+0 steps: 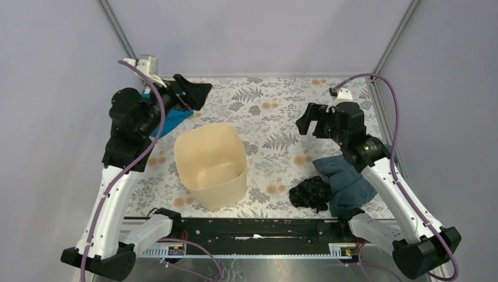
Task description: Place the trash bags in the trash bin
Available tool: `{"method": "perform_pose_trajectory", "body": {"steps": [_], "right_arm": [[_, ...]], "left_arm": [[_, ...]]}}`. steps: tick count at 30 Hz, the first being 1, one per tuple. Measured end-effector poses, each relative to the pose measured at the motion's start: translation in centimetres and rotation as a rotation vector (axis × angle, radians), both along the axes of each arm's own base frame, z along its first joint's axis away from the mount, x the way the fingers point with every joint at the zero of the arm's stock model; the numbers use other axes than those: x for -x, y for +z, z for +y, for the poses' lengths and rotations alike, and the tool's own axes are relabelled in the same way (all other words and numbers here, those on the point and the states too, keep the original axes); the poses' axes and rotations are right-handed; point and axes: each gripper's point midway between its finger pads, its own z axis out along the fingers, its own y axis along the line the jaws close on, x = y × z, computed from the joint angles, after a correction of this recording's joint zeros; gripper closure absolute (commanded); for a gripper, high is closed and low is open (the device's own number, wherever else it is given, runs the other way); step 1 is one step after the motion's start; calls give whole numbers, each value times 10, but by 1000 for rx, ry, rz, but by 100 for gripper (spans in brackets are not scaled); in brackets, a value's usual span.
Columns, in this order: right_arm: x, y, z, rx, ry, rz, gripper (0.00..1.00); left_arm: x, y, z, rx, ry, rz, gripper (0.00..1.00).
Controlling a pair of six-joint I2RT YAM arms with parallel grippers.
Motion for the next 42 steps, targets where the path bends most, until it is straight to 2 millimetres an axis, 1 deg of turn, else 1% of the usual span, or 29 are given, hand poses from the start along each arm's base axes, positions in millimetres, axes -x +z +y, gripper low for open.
{"method": "perform_pose_trajectory", "body": {"steps": [3,6,7,9,12,16,19,21,24,28,32,33,34,35,37,38,39,40,42], "right_arm": [[1,-11,-2,40,-18,30,0],[4,-28,-3,76,-21,90,0],[6,-33,-3,84,-19,110,0],[13,-43,-2,89,-8,148,0],[28,-59,-4,83,1,204,0],[60,-77,-11,61,-2,289,0],[80,-89,-17,55,-26,371,0],[90,-100,-21,58,-47,431,0],[105,-119,-26,78,-77,535,0],[115,-140,-27,122,-97,626,0],[129,-162,-22,246,-86,693,2],[132,-167,-20,283,-80,703,6],[135,-172,-19,323,-78,711,13],[138,-177,-19,376,-78,713,23],[143,-186,-21,457,-90,721,37],[144,-189,-23,487,-95,721,41],[144,-192,-25,521,-113,718,43],[144,-194,-26,546,-124,715,48],[144,-199,-30,602,-153,702,71]], "left_arm": [[10,-7,-33,-23,-96,14,1],[20,-11,-58,-54,-160,7,1],[22,-13,-65,-64,-176,7,1],[23,-18,-72,-84,-189,6,1],[19,-33,-73,-113,-179,20,1],[13,-55,-72,-155,-162,47,1],[13,-66,-71,-170,-157,54,1],[15,-73,-68,-175,-154,58,1],[19,-75,-65,-175,-151,54,1],[19,-73,-64,-173,-148,37,1],[19,-79,-65,-182,-149,38,1],[18,-80,-65,-184,-149,40,1],[18,-82,-65,-187,-149,43,1],[18,-82,-65,-187,-150,44,1],[18,-82,-65,-187,-151,43,1],[17,-82,-66,-186,-153,45,1],[16,-80,-68,-182,-158,47,1],[15,-79,-69,-179,-161,48,1],[13,-75,-74,-167,-174,53,1]]}}
